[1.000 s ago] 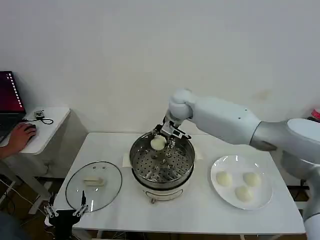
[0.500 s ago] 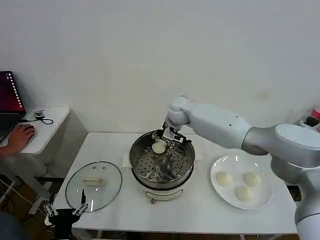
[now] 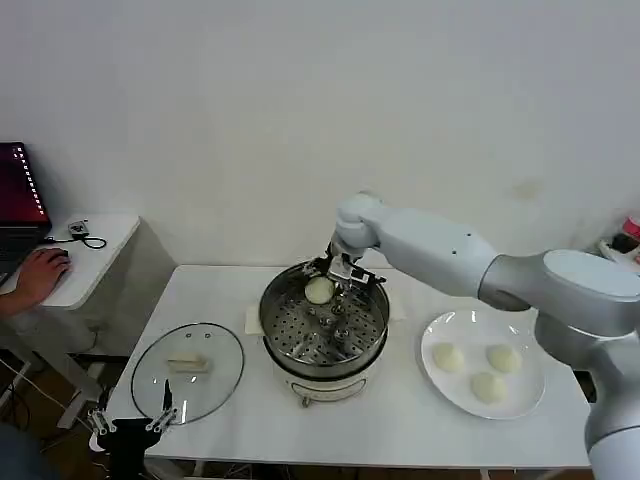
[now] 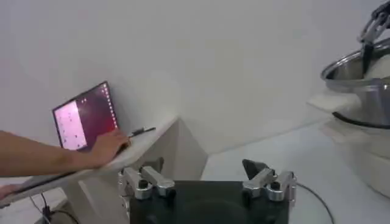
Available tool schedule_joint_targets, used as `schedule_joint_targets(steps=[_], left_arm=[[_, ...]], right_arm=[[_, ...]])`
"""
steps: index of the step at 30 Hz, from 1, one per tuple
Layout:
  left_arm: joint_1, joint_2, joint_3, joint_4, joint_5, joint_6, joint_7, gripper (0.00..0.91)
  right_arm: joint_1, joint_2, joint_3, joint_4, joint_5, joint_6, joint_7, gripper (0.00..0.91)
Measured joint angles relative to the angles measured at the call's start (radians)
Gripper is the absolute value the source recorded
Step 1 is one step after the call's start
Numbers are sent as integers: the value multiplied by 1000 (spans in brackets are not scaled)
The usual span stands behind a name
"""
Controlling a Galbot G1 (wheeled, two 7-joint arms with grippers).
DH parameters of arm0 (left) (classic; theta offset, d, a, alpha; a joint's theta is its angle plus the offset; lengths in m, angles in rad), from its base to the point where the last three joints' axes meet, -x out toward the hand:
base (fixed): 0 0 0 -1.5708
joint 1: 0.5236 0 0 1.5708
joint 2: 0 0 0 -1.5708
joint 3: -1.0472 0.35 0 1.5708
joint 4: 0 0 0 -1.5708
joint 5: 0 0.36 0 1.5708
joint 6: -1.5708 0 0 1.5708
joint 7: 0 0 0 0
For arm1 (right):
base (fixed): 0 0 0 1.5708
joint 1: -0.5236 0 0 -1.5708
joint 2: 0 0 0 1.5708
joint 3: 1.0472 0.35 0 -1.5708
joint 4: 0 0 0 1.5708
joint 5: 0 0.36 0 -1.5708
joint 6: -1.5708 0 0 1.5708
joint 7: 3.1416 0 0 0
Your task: Take steamed baozi put them in steamer then cover it.
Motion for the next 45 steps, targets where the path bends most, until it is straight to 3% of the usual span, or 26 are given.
schedule_joint_targets(steps=[9, 20, 27, 33, 39, 45], left_arm=[[-1, 10, 7, -1, -4, 0, 0, 907], [-25, 46, 7, -7, -11, 40, 84, 907], [-61, 69, 18, 9, -10, 60, 147, 907], [-92, 88, 18, 25, -19, 72, 174, 907], [-106, 101, 10, 29, -27, 77, 190, 907], [-106, 107, -7, 30, -33, 77, 197, 907]], right_arm=[[126, -114, -32, 157, 178, -126, -46, 907], [276, -422, -133, 391, 342, -364, -77, 907], [274, -641, -200, 524, 369, -492, -61, 907], [208, -777, -212, 588, 371, -566, -45, 907], [94, -836, -174, 610, 373, -642, -23, 907], [-31, -842, -100, 588, 365, -694, -1, 907]])
